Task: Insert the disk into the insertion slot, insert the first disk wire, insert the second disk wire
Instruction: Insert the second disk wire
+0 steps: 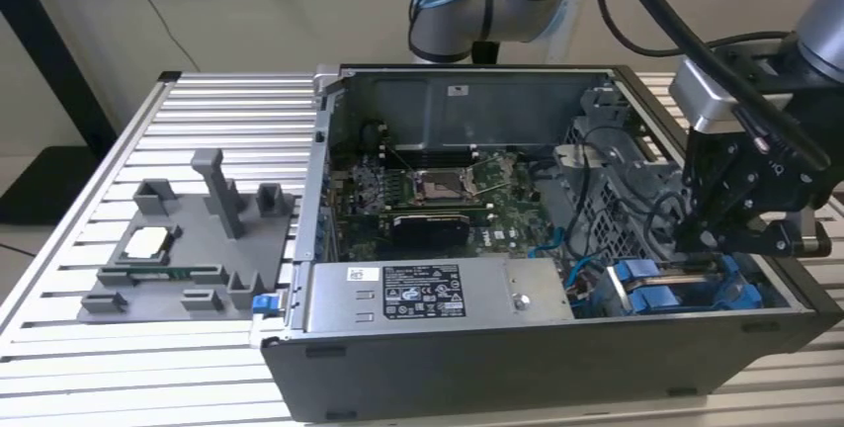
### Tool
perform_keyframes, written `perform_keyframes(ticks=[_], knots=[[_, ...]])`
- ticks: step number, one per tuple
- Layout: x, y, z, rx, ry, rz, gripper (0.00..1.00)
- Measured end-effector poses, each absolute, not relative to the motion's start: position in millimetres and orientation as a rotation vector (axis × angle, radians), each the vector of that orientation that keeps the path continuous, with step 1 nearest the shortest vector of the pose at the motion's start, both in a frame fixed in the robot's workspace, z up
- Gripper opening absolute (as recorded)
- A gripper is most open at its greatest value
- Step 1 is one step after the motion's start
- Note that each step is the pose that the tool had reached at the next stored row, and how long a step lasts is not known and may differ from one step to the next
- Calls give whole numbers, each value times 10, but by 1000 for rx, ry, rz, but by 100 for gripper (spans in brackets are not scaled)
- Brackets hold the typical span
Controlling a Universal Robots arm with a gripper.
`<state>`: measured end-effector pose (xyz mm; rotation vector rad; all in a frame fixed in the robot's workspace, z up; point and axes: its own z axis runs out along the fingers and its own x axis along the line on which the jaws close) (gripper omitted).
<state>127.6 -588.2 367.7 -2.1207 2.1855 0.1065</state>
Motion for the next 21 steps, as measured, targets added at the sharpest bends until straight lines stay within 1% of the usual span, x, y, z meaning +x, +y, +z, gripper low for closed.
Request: perform_keyframes(ticks=[3, 12, 21], knots=[[1276, -5885, 3653, -2118, 2177, 94, 16], [1276, -5885, 3573, -2115, 2172, 86, 16], [1324, -5885, 3504, -2113, 2167, 93, 16]])
